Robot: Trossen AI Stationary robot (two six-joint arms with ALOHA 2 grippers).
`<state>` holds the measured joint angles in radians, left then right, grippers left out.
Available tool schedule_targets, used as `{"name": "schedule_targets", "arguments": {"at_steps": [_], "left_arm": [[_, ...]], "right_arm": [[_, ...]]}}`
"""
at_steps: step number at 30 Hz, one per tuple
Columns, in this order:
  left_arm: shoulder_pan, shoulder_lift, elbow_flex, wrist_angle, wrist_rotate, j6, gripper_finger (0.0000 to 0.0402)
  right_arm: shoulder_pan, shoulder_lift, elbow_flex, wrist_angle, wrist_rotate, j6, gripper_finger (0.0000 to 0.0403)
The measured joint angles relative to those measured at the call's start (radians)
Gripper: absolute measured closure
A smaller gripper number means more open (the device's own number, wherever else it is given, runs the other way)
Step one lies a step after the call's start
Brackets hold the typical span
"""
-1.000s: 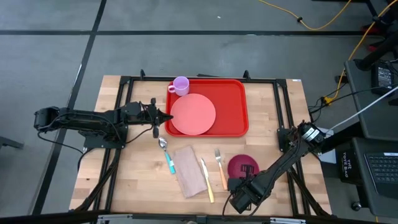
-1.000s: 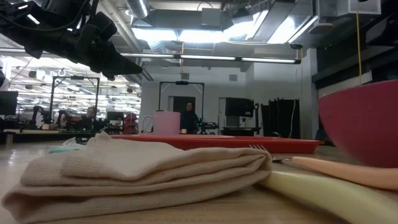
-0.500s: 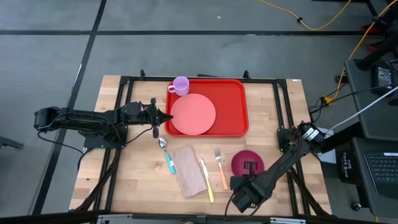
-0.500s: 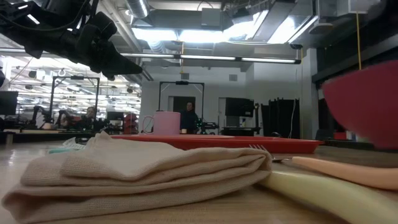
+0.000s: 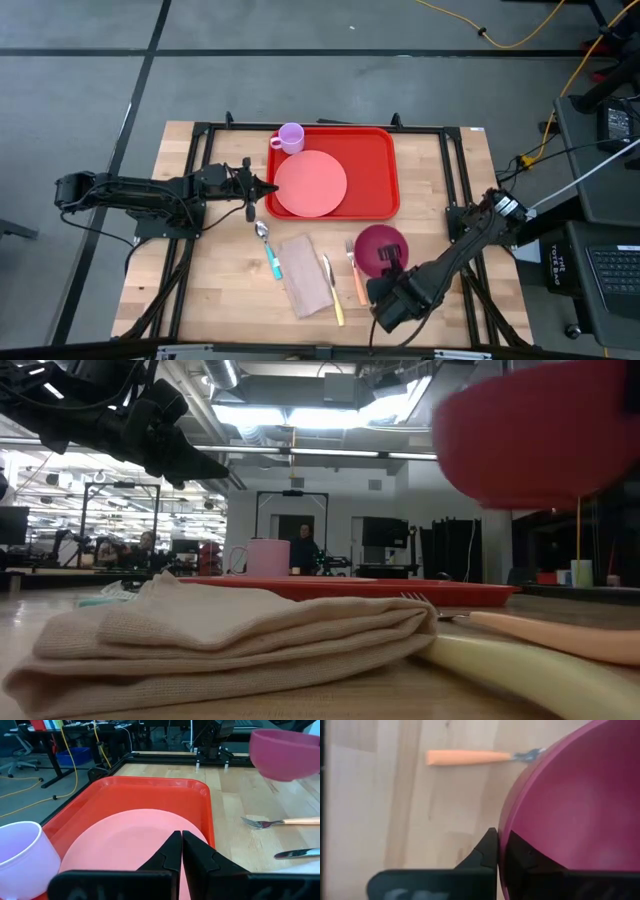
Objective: Set up tray
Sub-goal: Put the pink bowl on top of the light pink plate on the red tray
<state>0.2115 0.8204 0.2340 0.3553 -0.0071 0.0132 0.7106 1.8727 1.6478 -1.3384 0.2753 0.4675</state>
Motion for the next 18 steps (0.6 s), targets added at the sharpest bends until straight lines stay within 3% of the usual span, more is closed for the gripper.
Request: {"name": "schedule_targets", "arguments": {"at_steps": [18], "left_arm": [[0.0,0.0,0.0,0.0,0.0,0.0,0.0393]], "right_arm": [[-0.143,-0.08,-0.001,0.051,0.039,-0.443,0.0391]]}}
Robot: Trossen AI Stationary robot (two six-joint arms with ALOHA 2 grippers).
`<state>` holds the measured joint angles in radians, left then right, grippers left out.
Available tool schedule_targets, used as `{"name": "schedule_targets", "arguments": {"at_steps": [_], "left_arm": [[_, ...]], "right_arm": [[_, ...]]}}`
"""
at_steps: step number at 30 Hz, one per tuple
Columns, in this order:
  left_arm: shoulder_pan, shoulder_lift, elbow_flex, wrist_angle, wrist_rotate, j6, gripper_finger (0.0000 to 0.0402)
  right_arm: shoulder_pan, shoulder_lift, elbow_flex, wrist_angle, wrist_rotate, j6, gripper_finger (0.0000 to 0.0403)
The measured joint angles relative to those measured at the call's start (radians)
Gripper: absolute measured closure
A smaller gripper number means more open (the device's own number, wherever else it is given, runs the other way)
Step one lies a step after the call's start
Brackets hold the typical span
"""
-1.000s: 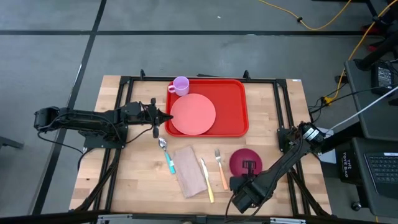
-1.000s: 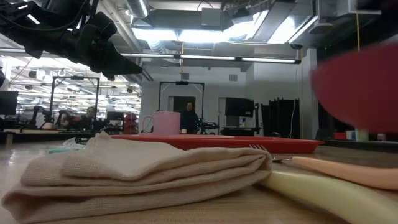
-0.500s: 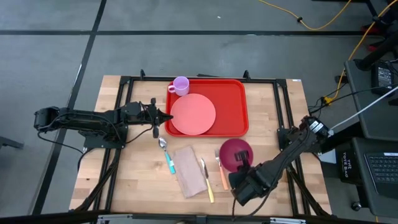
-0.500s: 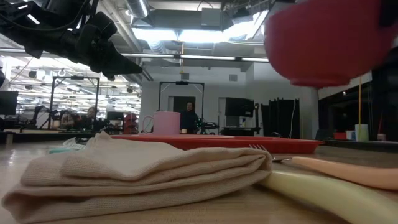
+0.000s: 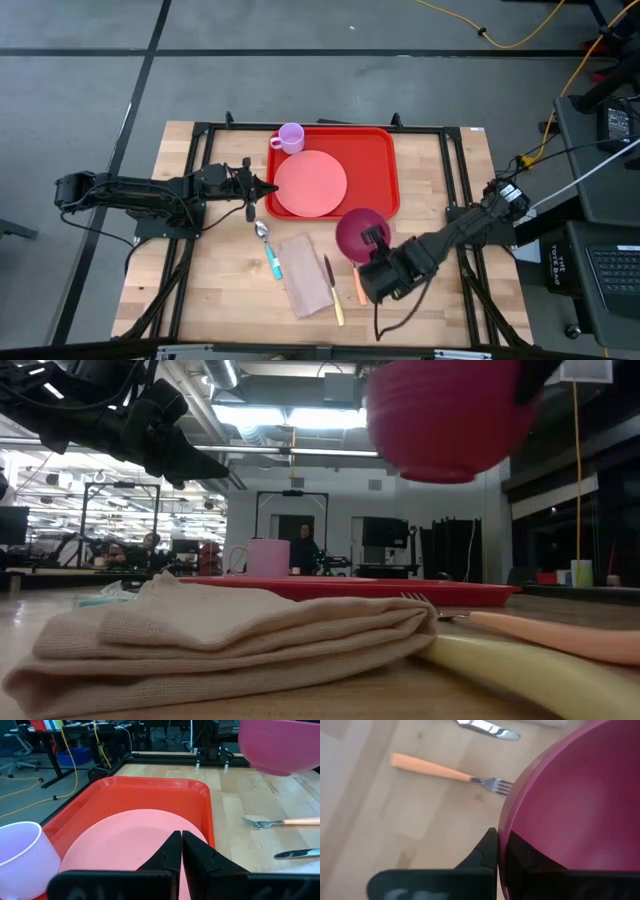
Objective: Set up tray
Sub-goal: Put the pink bowl on top of the light pink plate on the red tray
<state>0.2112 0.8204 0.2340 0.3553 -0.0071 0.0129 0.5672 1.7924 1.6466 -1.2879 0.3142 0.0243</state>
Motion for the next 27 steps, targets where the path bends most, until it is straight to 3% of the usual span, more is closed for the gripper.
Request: {"name": "schedule_targets", "arguments": {"at_steps": [6,14,17,20,27], "left_arm": [[0.0,0.0,0.0,0.0,0.0,0.0,0.0392],[0.0,0.0,0.0,0.0,0.0,0.0,0.0394],[0.0,0.0,0.0,0.0,0.0,0.0,0.0392],[0.0,0.0,0.0,0.0,0.0,0.0,0.0391],[0.0,0.0,0.0,0.0,0.0,0.0,0.0395]], "right_arm": [[-0.101,0.0,0.0,0.033,-0.051,-0.197,0.0391],[-0.318,0.0,0.0,0.13,-0.092,-0.488,0.0391],[-0.417,0.0,0.0,0.185,-0.169,-0.578,0.0391],[-0.499,0.0,0.0,0.211,-0.228,-0.599,0.0391],[-0.6,0.0,0.0,0.276,-0.235,-0.611,0.0391]]}}
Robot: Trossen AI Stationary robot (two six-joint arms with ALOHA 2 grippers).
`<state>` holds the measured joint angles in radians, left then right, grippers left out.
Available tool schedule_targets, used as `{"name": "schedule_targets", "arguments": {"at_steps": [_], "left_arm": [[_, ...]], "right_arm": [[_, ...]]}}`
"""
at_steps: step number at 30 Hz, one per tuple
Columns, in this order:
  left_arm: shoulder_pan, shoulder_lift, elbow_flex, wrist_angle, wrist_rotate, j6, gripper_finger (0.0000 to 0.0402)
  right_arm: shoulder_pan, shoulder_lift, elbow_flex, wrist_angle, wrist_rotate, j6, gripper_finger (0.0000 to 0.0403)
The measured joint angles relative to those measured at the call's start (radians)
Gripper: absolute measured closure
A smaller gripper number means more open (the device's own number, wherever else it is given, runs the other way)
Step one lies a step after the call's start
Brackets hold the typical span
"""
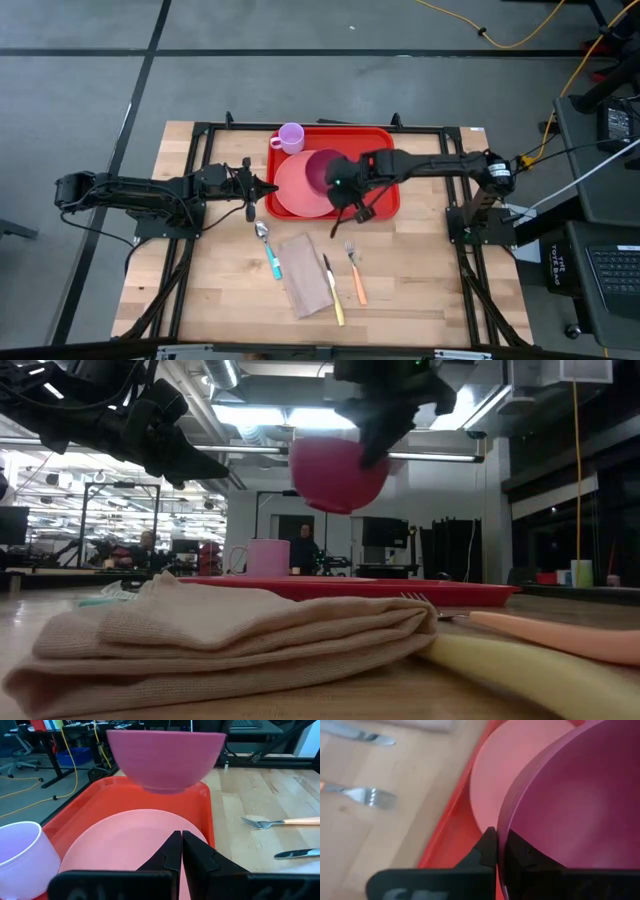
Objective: Set up tray
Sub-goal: Put the pink bowl on top of the light pink plate on the red tray
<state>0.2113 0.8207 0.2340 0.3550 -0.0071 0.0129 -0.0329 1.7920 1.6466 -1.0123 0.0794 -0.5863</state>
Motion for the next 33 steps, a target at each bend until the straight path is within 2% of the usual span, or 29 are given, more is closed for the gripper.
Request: {"name": "schedule_targets", "arguments": {"at_steps": [8,13,22,25,29,33], "left_arm": [[0.0,0.0,0.0,0.039,-0.028,-0.002,0.0395],[0.0,0.0,0.0,0.038,-0.027,-0.001,0.0394],[0.0,0.0,0.0,0.038,-0.021,-0.002,0.0395],[0.0,0.0,0.0,0.039,0.042,-0.003,0.0399],[0.0,0.0,0.0,0.07,0.199,-0.001,0.04],[0.0,0.0,0.0,0.089,0.211,-0.002,0.0399]], "right_arm": [[-0.015,0.003,0.0,0.106,-0.125,-0.06,0.0391],[-0.016,0.048,0.0,0.175,-0.126,-0.1,0.0391],[-0.057,0.135,-0.001,0.173,-0.1,-0.152,0.0391],[-0.083,0.147,-0.001,0.183,-0.099,-0.152,0.0391],[-0.115,0.165,0.0,0.187,-0.099,-0.152,0.0391],[-0.137,0.198,0.0,0.201,-0.11,-0.147,0.0391]]}}
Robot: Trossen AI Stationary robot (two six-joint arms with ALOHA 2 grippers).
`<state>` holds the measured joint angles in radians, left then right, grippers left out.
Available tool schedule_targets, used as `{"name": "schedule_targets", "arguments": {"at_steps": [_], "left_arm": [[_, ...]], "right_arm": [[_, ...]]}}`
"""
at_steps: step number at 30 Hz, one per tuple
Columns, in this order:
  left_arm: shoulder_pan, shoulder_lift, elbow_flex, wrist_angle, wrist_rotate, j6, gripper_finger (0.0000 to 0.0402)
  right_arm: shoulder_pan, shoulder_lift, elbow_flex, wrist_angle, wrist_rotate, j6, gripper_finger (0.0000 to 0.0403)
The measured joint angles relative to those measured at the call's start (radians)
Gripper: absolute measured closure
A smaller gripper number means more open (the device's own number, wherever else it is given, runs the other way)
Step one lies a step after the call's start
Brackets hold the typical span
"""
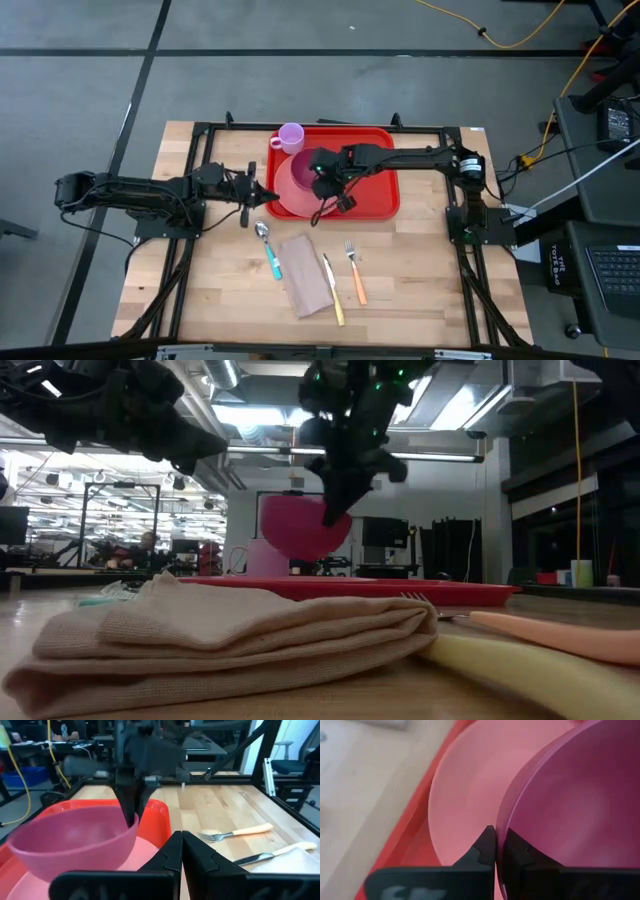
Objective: Set up tray
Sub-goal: Put the pink bowl on top of the light pink plate on the red tray
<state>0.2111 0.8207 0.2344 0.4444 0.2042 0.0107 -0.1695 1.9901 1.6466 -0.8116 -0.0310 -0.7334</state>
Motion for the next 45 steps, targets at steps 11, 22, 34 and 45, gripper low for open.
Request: {"name": "schedule_targets", "arguments": {"at_steps": [11,22,34,45], "left_arm": [[0.0,0.0,0.0,0.0,-0.008,0.002,0.0396],[0.0,0.0,0.0,-0.001,-0.008,0.002,0.0397],[0.0,0.0,0.0,-0.001,-0.008,0.002,0.0399],[0.0,0.0,0.0,-0.001,-0.008,-0.001,0.0393]], "right_arm": [[-0.012,0.046,0.0,0.021,0.011,0.023,0.0391],[-0.012,0.049,0.0,0.027,0.011,0.06,0.0391],[-0.012,0.051,0.0,0.037,0.011,0.075,0.0391],[-0.012,0.051,0.0,0.034,0.011,0.101,0.0391]]}}
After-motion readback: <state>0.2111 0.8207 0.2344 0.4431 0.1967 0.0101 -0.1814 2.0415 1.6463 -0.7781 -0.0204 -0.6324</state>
